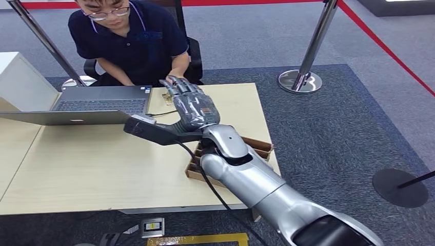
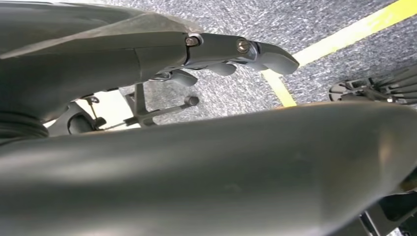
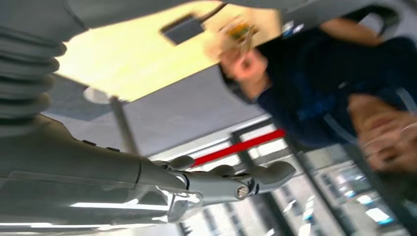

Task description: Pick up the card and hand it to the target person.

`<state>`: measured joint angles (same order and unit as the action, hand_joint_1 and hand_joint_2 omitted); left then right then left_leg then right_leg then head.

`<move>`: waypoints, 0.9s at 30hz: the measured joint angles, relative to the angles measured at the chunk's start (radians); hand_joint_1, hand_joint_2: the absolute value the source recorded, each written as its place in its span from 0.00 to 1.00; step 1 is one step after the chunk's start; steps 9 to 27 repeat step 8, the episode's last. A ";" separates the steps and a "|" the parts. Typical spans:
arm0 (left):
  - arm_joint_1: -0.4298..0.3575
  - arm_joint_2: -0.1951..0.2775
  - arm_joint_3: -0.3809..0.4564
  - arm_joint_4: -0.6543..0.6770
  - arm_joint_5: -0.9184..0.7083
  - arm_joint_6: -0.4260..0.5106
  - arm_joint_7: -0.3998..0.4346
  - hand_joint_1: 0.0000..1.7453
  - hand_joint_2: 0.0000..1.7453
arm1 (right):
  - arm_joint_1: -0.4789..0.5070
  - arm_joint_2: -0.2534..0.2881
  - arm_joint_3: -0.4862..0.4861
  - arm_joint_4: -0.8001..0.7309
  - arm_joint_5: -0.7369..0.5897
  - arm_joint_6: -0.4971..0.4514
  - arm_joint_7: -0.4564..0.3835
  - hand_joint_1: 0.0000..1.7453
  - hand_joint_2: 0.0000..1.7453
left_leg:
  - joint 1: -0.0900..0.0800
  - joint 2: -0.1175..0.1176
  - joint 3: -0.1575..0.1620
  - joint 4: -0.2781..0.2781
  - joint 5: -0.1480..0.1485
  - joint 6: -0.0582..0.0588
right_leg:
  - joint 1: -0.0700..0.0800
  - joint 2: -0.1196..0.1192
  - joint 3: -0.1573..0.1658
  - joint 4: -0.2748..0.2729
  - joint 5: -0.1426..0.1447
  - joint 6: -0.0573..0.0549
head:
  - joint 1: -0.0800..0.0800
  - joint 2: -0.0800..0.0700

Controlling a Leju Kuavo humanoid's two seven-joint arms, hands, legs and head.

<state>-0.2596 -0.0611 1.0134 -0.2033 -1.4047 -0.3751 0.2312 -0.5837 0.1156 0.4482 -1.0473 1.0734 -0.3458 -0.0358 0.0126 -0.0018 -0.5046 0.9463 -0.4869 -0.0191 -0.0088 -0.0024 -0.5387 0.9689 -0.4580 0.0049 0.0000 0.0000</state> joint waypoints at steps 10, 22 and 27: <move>0.009 0.003 0.009 -0.001 0.005 0.016 -0.004 0.00 0.00 | 0.238 -0.105 -0.285 -0.331 0.114 -0.111 0.035 0.00 0.00 | 0.000 -0.003 -0.001 0.000 0.000 0.001 | 0.000 -0.003 0.001 -0.003 0.000 0.002 | 0.000 0.000; 0.009 0.003 0.009 -0.001 0.005 0.016 -0.004 0.00 0.00 | 0.238 -0.105 -0.285 -0.331 0.114 -0.111 0.035 0.00 0.00 | 0.000 -0.003 -0.001 0.000 0.000 0.001 | 0.000 -0.003 0.001 -0.003 0.000 0.002 | 0.000 0.000; 0.009 0.003 0.009 -0.001 0.005 0.016 -0.004 0.00 0.00 | 0.238 -0.105 -0.285 -0.331 0.114 -0.111 0.035 0.00 0.00 | 0.000 -0.003 -0.001 0.000 0.000 0.001 | 0.000 -0.003 0.001 -0.003 0.000 0.002 | 0.000 0.000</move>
